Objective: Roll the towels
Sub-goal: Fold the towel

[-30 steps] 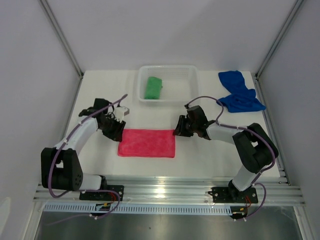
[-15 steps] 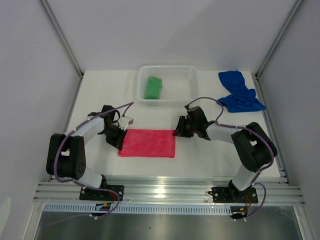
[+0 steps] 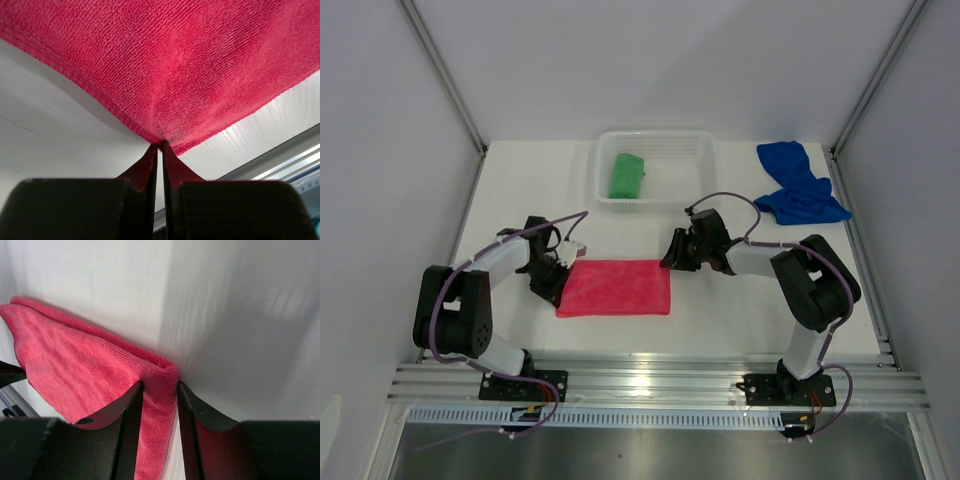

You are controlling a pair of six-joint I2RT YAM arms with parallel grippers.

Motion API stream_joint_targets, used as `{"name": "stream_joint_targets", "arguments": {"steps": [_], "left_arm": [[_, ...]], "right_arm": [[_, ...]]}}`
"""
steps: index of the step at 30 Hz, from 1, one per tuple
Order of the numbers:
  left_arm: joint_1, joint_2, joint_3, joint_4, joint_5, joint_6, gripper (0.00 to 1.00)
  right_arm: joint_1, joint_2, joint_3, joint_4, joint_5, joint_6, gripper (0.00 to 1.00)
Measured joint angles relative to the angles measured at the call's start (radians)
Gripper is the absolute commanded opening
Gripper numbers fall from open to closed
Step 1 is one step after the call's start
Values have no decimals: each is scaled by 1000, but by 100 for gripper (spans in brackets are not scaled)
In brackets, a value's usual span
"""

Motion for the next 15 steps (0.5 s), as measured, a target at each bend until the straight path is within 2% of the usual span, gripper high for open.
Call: {"name": "stream_joint_targets", "arguments": {"steps": [1, 4, 8, 9, 12, 15], "left_arm": [[0, 3, -1, 0, -8, 1, 12], [0, 9, -8, 5, -25, 5, 15], [0, 9, -9, 6, -38, 5, 22], [0, 9, -9, 7, -40, 5, 27], [0, 6, -6, 10, -45, 5, 35], [0, 4, 15, -3, -47, 5, 37]], "right_arm": [[0, 8, 7, 4, -1, 1, 25], [-1, 24, 12, 8, -2, 9, 10], [-7, 20, 4, 8, 6, 14, 3], [-8, 13, -3, 7, 7, 14, 2], [-10, -27, -41, 0, 16, 18, 2], [-11, -84, -103, -10, 35, 24, 3]]}}
